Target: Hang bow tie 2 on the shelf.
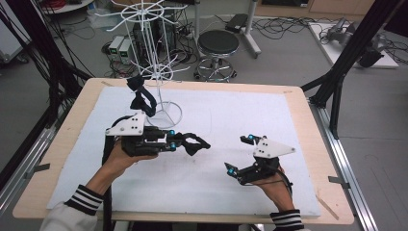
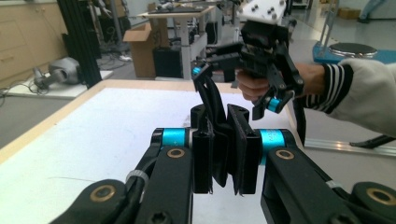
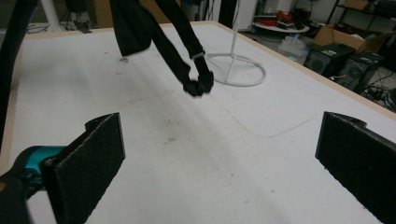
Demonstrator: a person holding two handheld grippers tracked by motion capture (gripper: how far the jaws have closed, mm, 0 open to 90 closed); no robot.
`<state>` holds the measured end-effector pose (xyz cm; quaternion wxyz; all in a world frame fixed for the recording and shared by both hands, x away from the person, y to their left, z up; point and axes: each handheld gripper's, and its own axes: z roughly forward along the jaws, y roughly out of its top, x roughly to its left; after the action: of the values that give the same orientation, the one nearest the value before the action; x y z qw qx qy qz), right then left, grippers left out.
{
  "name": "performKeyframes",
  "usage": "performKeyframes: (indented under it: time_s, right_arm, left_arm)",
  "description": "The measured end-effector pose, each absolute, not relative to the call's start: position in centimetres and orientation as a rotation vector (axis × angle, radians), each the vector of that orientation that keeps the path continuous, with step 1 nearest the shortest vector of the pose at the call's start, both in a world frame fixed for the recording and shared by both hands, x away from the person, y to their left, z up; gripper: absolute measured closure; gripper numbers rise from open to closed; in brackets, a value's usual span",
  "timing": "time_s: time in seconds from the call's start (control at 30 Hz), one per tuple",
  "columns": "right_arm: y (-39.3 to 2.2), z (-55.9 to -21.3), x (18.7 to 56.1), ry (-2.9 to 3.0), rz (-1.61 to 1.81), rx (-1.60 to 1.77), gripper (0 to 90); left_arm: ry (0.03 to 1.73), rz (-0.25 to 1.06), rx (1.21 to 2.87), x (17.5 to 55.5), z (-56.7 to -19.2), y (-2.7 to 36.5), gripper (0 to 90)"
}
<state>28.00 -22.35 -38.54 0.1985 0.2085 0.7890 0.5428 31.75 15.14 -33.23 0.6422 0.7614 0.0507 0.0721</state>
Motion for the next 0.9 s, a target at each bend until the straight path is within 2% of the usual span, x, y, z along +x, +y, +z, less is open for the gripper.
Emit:
performKeyframes:
  time_s: [0.9]
  right_arm:
    - [-26.9,-42.4,26.4,2.023,1.577,0.797,0.6]
  left_arm:
    - [0.206,0.296,1.668,33.4,-30.3,18.6,80.3]
